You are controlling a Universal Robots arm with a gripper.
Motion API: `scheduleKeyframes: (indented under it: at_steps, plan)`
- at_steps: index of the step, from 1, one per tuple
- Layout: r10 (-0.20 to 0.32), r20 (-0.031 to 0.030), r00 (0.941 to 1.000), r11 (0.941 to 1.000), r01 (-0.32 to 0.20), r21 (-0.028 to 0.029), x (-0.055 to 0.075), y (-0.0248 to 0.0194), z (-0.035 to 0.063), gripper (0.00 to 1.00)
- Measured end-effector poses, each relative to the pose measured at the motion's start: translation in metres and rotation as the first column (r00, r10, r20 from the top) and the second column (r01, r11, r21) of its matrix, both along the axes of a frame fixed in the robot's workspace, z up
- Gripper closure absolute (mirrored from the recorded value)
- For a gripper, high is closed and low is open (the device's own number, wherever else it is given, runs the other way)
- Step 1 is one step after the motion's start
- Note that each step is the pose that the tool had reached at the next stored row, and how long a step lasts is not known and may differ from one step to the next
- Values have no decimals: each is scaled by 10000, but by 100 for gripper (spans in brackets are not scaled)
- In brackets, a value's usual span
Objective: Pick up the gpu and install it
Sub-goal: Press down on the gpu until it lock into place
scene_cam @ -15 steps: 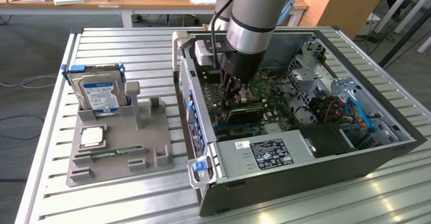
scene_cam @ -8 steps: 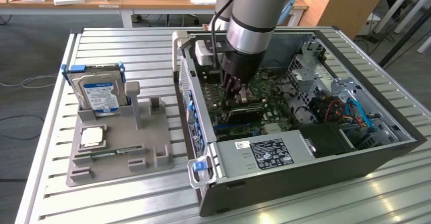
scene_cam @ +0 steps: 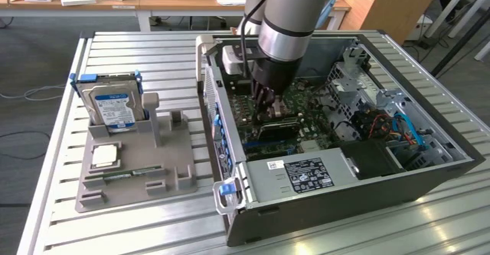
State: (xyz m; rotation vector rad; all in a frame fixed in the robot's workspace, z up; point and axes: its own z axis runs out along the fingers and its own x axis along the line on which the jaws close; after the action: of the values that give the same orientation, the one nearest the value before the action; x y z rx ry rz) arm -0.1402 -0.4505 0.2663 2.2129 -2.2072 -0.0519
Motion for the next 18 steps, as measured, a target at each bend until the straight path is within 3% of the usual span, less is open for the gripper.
scheduleKeyframes:
  at_steps: [13, 18]
  plan:
    - [-1, 1, 10000, 10000, 1, 3, 4, 2, 97, 89]
    - [-1, 3, 10000, 10000, 1, 27, -2, -57, 100, 89]
